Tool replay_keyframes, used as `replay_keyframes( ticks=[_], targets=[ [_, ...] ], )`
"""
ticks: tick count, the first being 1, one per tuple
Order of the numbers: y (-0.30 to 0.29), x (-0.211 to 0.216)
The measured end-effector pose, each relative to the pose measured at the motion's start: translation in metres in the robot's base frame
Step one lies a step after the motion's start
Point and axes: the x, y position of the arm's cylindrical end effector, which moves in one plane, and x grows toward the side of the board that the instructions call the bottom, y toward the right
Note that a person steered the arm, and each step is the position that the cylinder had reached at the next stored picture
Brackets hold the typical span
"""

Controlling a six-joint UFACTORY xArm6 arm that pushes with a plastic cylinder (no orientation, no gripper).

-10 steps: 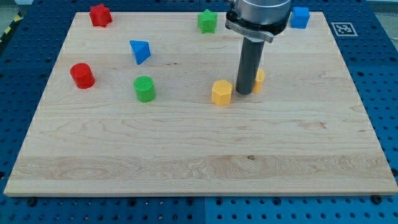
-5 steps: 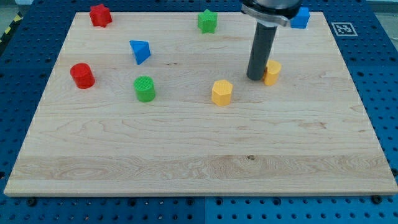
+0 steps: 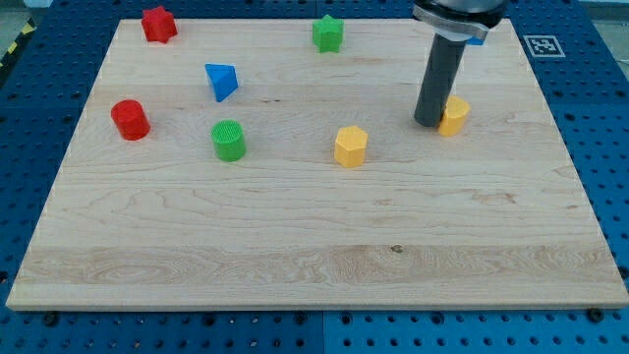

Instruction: Keep yellow heart at center right of the board

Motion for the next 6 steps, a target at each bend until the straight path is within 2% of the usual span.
replay_keyframes(
  ticks=[1, 6],
  targets=[
    [0.0, -0.016],
    [0.042, 0.001]
  ],
)
